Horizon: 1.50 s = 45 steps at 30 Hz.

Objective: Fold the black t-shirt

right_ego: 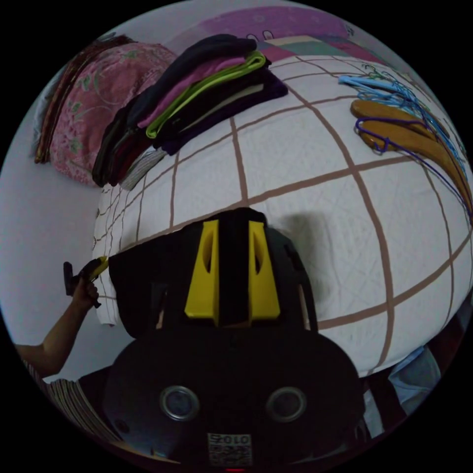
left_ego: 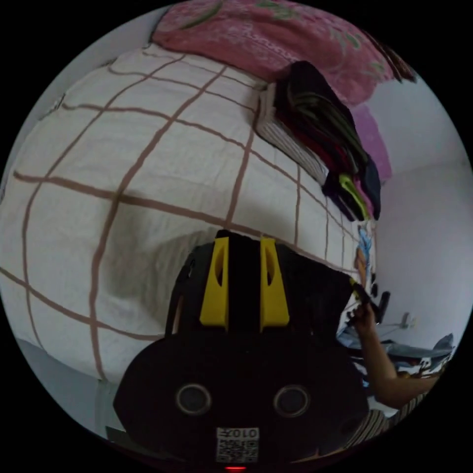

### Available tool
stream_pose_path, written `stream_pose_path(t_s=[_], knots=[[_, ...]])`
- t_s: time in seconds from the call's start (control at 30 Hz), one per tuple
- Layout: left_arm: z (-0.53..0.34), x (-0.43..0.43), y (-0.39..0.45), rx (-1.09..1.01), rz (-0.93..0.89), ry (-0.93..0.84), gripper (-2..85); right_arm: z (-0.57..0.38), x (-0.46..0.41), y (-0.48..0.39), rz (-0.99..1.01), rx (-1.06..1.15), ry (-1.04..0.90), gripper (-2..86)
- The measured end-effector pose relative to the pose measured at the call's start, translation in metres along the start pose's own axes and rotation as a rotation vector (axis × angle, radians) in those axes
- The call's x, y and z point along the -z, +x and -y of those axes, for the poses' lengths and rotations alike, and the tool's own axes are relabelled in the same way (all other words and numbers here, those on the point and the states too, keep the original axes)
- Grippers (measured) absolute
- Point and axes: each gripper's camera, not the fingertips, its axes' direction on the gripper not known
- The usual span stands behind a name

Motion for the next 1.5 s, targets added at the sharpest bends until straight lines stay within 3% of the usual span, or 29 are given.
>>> stream_pose_path(t_s=[0.3, 0.57, 0.93, 1.1, 1.33, 1.4, 1.5], knots=[[0.024, -0.01, -0.026, 0.042, -0.002, -0.072, 2.1, 0.005, -0.024, 0.052, 0.066, -0.042, -0.013, 7.4], [0.038, -0.006, -0.032, -0.045, 0.06, -0.099, 0.7, 0.001, -0.035, 0.088, 0.165, -0.132, 0.049, 6.1], [0.039, -0.008, -0.04, -0.05, 0.172, -0.086, 0.4, -0.005, -0.053, 0.1, -0.061, -0.135, -0.045, 3.7], [0.041, -0.018, -0.041, -0.014, 0.128, -0.117, 1.8, -0.007, -0.061, 0.094, -0.011, -0.074, -0.019, 4.0], [0.012, 0.011, -0.041, -0.097, 0.106, -0.037, 6.2, -0.048, -0.025, 0.086, -0.014, -0.016, 0.121, 5.3], [-0.008, 0.017, -0.037, -0.14, 0.107, -0.026, 6.7, -0.065, -0.023, 0.078, 0.002, 0.018, 0.095, 5.6], [-0.05, 0.007, -0.011, -0.362, 0.162, -0.108, 7.1, -0.095, -0.036, 0.052, -0.033, 0.086, 0.004, 6.6]])
